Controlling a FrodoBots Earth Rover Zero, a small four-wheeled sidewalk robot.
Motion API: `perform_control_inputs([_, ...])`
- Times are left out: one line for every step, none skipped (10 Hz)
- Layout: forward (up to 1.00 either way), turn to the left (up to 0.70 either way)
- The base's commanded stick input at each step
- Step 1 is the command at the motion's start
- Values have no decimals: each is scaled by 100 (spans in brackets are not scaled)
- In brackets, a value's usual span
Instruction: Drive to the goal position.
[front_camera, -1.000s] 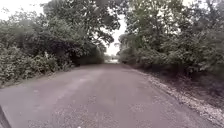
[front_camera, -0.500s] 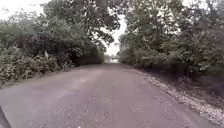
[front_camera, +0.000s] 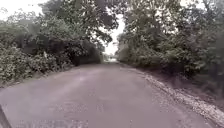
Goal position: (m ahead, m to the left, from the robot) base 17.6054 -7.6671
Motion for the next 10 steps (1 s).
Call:
perform_control_inputs([100, 2])
perform_control_inputs([100, 2])
perform_control_inputs([100, 2])
perform_control_inputs([100, 2])
perform_control_inputs([100, 2])
perform_control_inputs([100, 2])
perform_control_inputs([100, 2])
perform_control_inputs([100, 2])
perform_control_inputs([100, 2])
perform_control_inputs([100, 2])
